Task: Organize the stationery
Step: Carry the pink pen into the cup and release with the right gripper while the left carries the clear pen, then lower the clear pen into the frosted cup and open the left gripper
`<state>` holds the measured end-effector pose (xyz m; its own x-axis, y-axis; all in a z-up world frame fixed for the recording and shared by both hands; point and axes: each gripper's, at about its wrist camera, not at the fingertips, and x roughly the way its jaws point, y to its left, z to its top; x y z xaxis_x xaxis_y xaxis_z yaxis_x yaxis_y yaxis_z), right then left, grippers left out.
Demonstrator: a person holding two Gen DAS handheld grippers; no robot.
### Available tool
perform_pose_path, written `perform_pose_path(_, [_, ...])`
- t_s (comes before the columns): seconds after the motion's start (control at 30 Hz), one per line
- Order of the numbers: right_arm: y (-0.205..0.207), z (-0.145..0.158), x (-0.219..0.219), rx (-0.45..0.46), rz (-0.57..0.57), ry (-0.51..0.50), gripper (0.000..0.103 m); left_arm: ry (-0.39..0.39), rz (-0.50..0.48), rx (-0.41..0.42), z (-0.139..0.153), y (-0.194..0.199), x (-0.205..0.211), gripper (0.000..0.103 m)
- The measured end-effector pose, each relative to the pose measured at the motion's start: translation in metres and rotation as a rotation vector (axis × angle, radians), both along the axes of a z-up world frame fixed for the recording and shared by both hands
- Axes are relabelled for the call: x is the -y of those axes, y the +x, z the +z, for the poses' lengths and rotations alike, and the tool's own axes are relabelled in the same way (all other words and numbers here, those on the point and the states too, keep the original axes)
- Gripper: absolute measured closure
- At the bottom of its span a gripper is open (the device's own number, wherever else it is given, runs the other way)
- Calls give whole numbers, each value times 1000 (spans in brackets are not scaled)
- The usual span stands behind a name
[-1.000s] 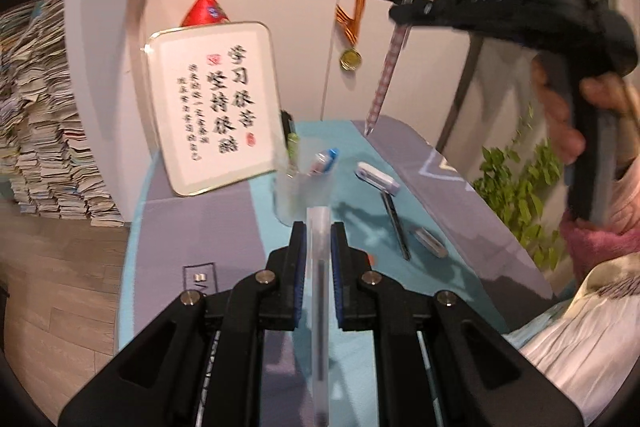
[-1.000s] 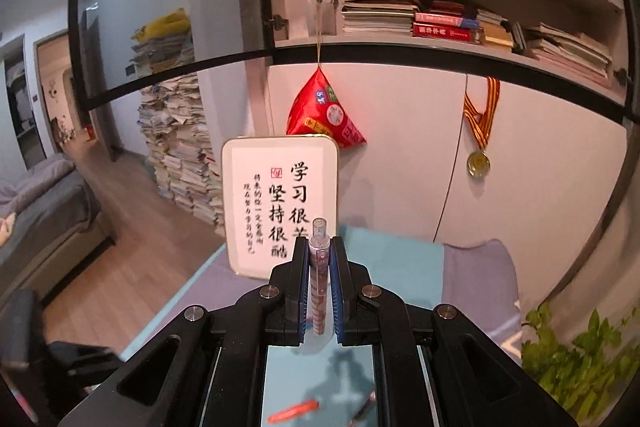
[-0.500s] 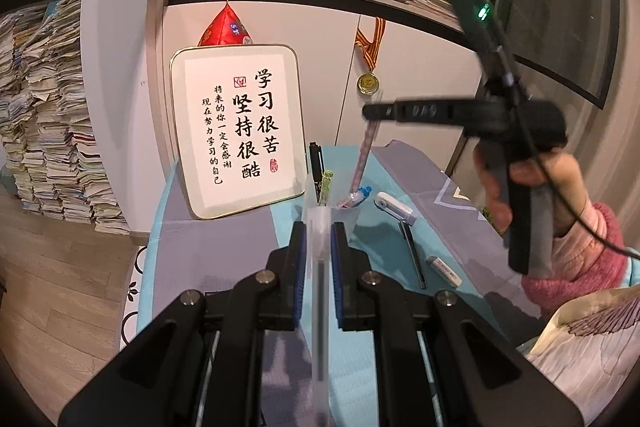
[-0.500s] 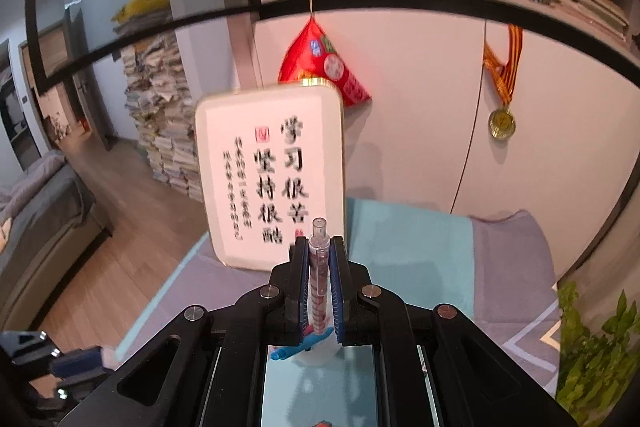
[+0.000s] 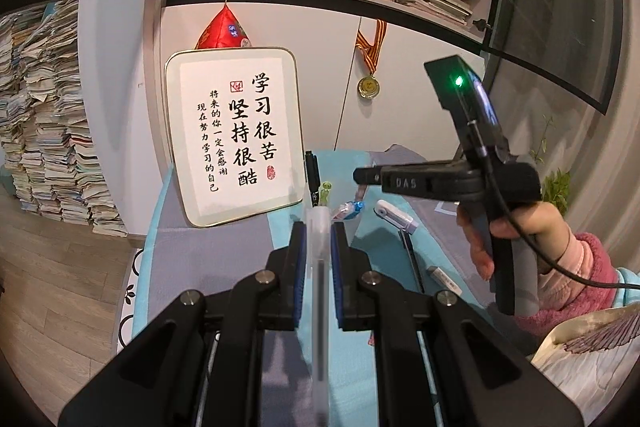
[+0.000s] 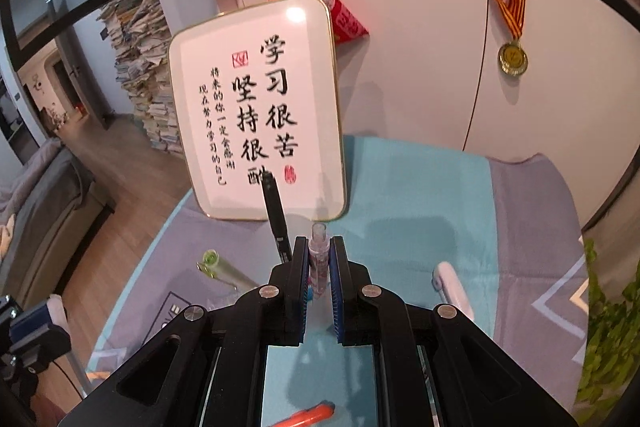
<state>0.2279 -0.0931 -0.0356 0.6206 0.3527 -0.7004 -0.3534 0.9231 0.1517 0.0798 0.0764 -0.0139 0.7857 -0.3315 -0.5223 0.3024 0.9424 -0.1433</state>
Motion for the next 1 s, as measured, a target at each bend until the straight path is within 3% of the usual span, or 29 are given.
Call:
perform_pose_path(0.37, [-25, -2, 17, -62, 8, 54, 91, -6, 12, 35, 16, 17, 10, 93])
perform_pose_path(0.77, [-82, -21, 58, -65, -5, -13, 90, -53, 60, 180, 67, 87, 49, 93])
perform_pose_path(1.0, [-91, -27, 79, -76, -35, 8, 90, -11, 136, 231, 54, 126, 71, 93])
